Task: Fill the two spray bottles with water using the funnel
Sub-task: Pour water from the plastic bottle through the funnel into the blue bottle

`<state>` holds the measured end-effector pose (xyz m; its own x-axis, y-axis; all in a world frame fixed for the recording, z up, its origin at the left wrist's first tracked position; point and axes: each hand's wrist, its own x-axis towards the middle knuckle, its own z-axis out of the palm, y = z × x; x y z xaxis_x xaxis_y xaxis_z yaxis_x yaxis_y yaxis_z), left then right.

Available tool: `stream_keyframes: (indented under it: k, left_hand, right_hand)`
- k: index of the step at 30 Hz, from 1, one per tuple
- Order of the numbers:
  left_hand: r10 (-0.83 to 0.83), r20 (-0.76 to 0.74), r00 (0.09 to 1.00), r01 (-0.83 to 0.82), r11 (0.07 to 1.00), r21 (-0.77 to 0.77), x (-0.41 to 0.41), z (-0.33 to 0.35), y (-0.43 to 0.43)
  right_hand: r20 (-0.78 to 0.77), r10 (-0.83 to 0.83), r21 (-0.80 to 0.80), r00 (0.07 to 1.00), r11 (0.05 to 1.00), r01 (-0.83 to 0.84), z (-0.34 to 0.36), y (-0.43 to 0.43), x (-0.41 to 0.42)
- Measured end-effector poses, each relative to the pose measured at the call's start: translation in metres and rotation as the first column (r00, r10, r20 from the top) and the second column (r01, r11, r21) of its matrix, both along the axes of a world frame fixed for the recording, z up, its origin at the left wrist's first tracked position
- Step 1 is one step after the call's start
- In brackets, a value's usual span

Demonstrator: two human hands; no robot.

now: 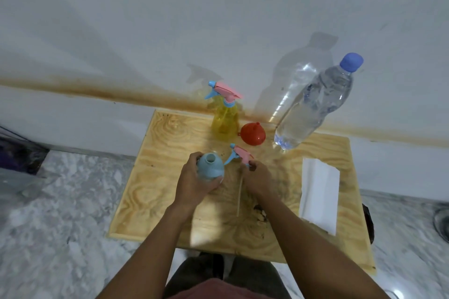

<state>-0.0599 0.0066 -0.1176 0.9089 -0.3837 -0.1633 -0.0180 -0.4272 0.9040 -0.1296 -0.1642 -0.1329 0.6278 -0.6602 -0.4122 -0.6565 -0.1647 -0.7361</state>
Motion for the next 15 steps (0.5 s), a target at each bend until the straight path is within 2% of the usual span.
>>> stream_keyframes:
  k: [8, 10, 15]
  left_hand:
    - [0.007, -0.002, 1.0, -0.007, 0.999, 0.032, 0.001, -0.004, 0.0]
    - [0.007, -0.008, 1.0, -0.007, 0.999, 0.032, 0.001, -0.003, -0.001]
    - [0.012, -0.042, 0.999, -0.012, 1.0, 0.012, 0.002, -0.006, -0.001]
  right_hand:
    - [-0.035, -0.051, -0.063, 0.998, 0.997, 0.049, -0.007, -0.002, 0.006]
    - [-0.057, -0.066, -0.131, 0.996, 0.99, 0.058, -0.006, -0.009, 0.009]
    - [-0.002, -0.043, -0.278, 0.999, 0.96, 0.041, 0.006, -0.045, 0.041]
